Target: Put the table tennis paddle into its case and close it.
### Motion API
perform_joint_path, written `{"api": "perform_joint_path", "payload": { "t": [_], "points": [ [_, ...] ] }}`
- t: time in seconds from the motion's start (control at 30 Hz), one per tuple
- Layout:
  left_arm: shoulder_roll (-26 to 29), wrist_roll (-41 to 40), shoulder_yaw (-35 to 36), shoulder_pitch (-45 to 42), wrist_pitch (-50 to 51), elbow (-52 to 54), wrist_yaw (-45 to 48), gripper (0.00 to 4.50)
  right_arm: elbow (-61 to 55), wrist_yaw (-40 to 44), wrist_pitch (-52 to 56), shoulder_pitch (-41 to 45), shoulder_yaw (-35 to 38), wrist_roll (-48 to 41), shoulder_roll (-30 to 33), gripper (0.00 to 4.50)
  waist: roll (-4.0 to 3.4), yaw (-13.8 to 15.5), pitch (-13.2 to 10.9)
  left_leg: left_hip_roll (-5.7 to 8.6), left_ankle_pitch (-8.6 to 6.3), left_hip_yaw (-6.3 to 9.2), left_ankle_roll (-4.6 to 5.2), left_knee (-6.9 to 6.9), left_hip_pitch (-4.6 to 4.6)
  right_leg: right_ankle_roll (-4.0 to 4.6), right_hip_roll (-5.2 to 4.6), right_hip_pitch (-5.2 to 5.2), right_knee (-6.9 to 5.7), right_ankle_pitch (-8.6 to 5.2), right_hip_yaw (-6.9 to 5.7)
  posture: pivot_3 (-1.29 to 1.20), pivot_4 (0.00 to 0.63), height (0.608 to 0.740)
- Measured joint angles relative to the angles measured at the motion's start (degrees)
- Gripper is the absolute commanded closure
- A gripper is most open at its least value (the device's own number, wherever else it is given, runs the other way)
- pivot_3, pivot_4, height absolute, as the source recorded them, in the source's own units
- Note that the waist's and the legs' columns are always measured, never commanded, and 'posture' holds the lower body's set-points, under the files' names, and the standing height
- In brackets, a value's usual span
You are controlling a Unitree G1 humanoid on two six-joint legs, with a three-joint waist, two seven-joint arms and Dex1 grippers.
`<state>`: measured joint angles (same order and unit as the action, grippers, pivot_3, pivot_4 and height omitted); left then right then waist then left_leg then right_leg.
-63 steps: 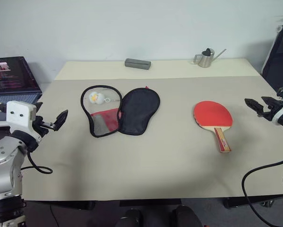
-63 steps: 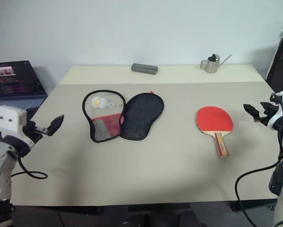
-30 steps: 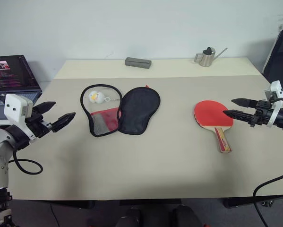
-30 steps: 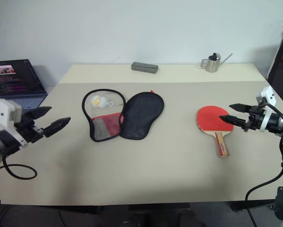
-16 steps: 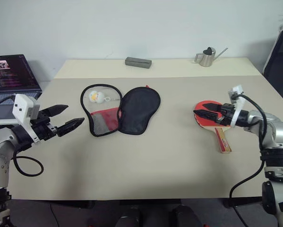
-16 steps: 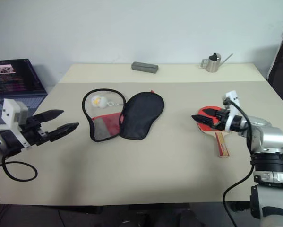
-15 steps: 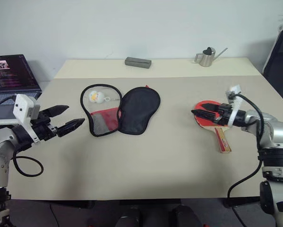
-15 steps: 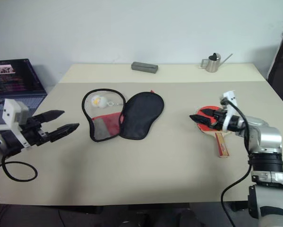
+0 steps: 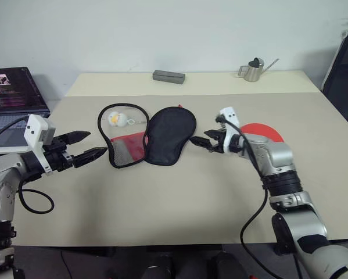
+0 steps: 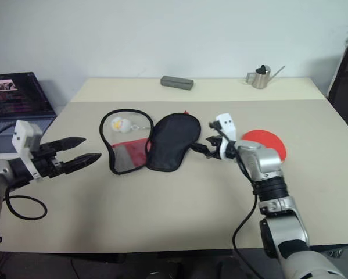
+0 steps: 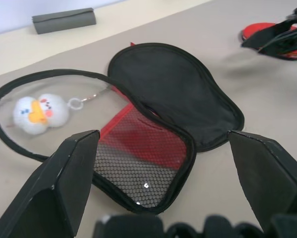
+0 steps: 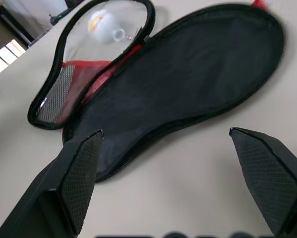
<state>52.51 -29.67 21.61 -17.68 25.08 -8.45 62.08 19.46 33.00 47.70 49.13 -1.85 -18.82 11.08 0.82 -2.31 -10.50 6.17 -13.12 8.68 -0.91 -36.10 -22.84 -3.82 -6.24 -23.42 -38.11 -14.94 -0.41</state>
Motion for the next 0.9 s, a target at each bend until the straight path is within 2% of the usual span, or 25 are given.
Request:
{"api": "perform_joint_path", "payload": {
  "t": [0.27, 0.57, 0.83, 0.9],
  "points": [
    [1.2, 0.9, -2.3, -1.3, -0.9, -1.1, 3.6, 0.0, 11.6, -8.3, -3.3, 5.6, -0.4, 3.7, -8.7, 0.02, 0.03, -0.9, 0.0, 0.01, 0.04, 0.02, -0.07, 0.02, 0.0, 0.04, 0.04, -0.06, -0.05, 0.03, 0.03, 0.0, 0.15, 0.74],
    [1.2, 1.9, -3.7, -4.1, -1.5, -2.6, 4.0, 0.0, 25.0, -12.2, -10.9, 9.5, 0.1, 7.2, -11.2, 0.02, 0.04, -1.1, 0.0, 0.0, 0.07, 0.06, -0.12, 0.02, 0.02, 0.07, 0.07, -0.09, -0.09, 0.04, 0.04, 0.0, 0.15, 0.74],
    [1.2, 2.1, -4.1, -4.6, -1.7, -2.7, 4.3, 0.0, 27.1, -10.6, -11.6, 10.5, 0.6, 7.4, -12.9, 0.02, 0.04, -1.3, 0.0, 0.0, 0.08, 0.11, -0.15, 0.02, 0.01, 0.08, 0.1, -0.13, -0.17, 0.05, 0.05, 0.0, 0.15, 0.74],
    [1.2, 2.2, -4.4, -5.1, -1.7, -2.8, 4.3, 0.0, 27.1, -10.4, -11.6, 10.6, 0.5, 7.4, -13.8, 0.4, 0.04, -1.4, 0.0, 0.0, 0.09, 0.1, -0.16, 0.02, 0.01, 0.08, 0.09, -0.17, -0.25, 0.05, 0.08, 0.0, 0.15, 0.74]
  ]
}}
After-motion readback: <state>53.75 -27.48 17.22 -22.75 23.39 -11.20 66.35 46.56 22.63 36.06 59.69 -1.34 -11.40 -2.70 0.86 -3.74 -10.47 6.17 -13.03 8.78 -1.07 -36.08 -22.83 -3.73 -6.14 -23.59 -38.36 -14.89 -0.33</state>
